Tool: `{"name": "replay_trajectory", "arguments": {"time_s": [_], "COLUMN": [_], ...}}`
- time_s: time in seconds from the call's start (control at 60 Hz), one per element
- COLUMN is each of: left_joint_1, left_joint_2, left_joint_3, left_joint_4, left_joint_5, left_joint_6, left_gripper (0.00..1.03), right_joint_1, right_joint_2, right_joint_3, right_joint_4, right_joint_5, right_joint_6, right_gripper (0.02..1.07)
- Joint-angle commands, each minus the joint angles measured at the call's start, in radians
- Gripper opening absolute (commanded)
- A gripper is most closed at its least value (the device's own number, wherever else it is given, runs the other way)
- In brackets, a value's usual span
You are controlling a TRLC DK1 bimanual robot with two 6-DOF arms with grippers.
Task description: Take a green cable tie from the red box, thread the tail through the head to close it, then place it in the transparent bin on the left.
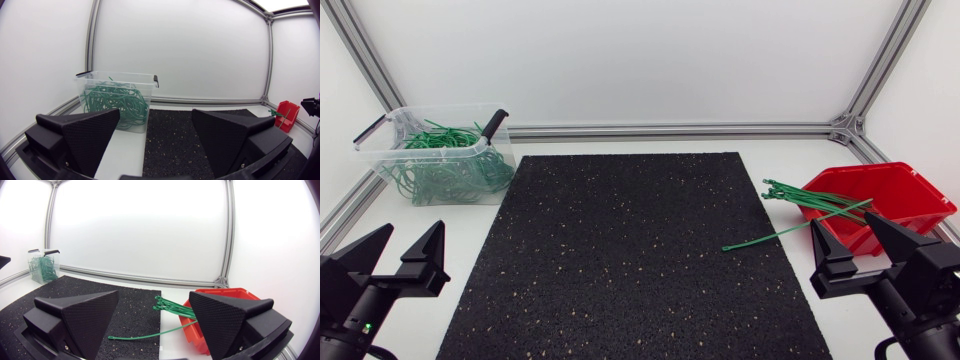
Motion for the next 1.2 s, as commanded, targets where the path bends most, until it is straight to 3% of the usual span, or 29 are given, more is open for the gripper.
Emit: {"name": "replay_trajectory", "arguments": {"time_s": [0.0,0.417,0.567,0.75,0.9,1.117,1.183], "left_joint_1": [-0.012,-0.035,-0.046,-0.045,-0.031,0.012,0.021], "left_joint_2": [-0.010,-0.010,-0.010,-0.010,-0.008,-0.008,-0.010], "left_joint_3": [-0.041,-0.041,-0.041,-0.041,-0.041,-0.041,-0.041], "left_joint_4": [-0.017,-0.016,-0.016,-0.016,-0.016,-0.014,-0.016], "left_joint_5": [0.001,0.001,0.001,0.001,0.001,0.001,0.001], "left_joint_6": [-0.021,-0.021,-0.021,-0.021,-0.021,-0.019,-0.019], "left_gripper": [1.00,1.00,1.00,1.00,1.00,1.00,1.00], "right_joint_1": [0.001,0.010,0.013,0.012,-0.007,-0.096,-0.111], "right_joint_2": [-0.011,-0.009,0.022,0.197,0.350,0.569,0.641], "right_joint_3": [-0.023,0.003,0.078,0.241,0.399,0.606,0.676], "right_joint_4": [0.012,0.009,-0.024,-0.078,-0.164,-0.353,-0.426], "right_joint_5": [-0.003,-0.016,-0.017,-0.029,-0.080,-0.281,-0.290], "right_joint_6": [-0.011,-0.011,-0.011,-0.017,-0.108,-0.244,-0.312], "right_gripper": [1.04,1.04,1.04,1.04,1.03,1.03,1.03]}}
